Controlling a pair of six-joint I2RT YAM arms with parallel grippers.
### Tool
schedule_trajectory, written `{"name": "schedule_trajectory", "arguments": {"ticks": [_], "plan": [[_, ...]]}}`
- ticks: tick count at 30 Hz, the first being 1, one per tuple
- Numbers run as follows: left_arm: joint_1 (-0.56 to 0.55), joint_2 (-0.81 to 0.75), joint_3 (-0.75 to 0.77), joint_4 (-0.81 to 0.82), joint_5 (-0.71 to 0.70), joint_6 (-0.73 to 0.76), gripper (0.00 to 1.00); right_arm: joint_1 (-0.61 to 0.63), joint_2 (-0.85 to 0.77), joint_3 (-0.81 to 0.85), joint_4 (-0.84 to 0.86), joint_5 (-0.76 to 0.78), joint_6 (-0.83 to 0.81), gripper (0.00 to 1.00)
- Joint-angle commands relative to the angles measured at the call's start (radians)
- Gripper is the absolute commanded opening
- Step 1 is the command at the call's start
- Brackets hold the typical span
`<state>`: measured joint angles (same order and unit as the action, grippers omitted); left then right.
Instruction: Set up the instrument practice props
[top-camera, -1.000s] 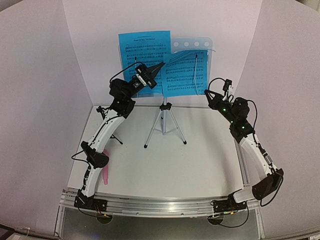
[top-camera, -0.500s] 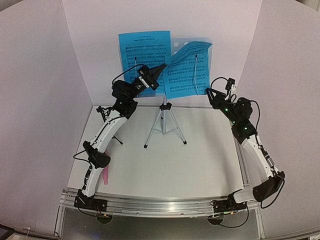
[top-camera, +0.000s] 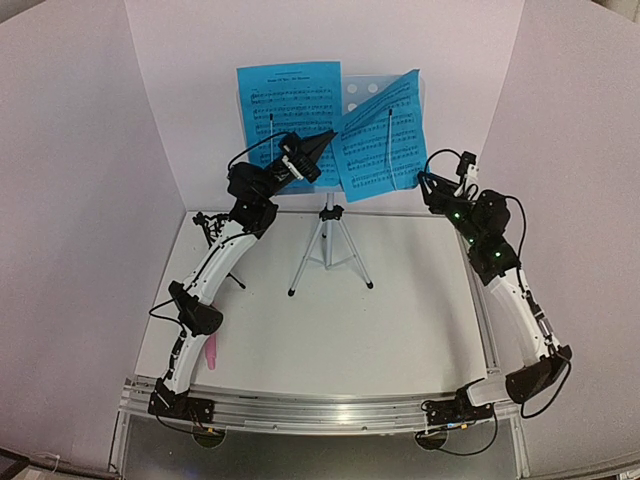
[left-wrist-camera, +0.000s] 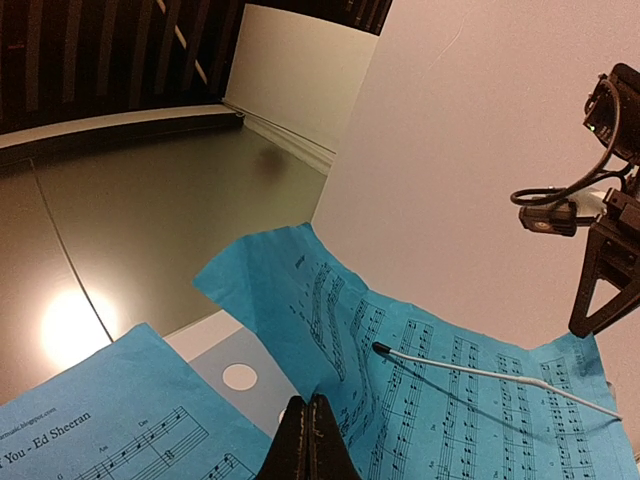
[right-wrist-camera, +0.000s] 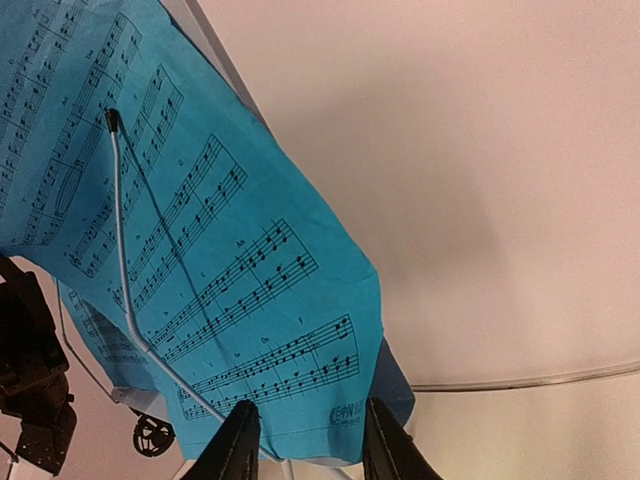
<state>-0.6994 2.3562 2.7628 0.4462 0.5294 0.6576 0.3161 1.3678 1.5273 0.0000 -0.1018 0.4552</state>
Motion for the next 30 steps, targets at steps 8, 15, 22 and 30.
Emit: {"name": "schedule_trajectory", "arguments": {"ticks": [8,15,22,30], "plan": [[-0.004,-0.027,0.03,0.026,0.007,0.027,0.0,0.006,0.032,0.073,-0.052,0.028,0.002,0.06],[-0.003,-0.023,0.034,0.037,0.006,0.017,0.01,0.006,-0.005,0.002,-0.047,0.047,0.032,0.0],[-0.006,-0.055,-0.012,0.035,-0.009,-0.018,0.38,0.006,-0.011,-0.027,-0.009,0.048,0.072,0.0],[-0.009,-0.182,-0.116,-0.119,-0.019,-0.091,0.59,0.006,-0.048,-0.094,0.065,0.077,0.103,0.0]]}}
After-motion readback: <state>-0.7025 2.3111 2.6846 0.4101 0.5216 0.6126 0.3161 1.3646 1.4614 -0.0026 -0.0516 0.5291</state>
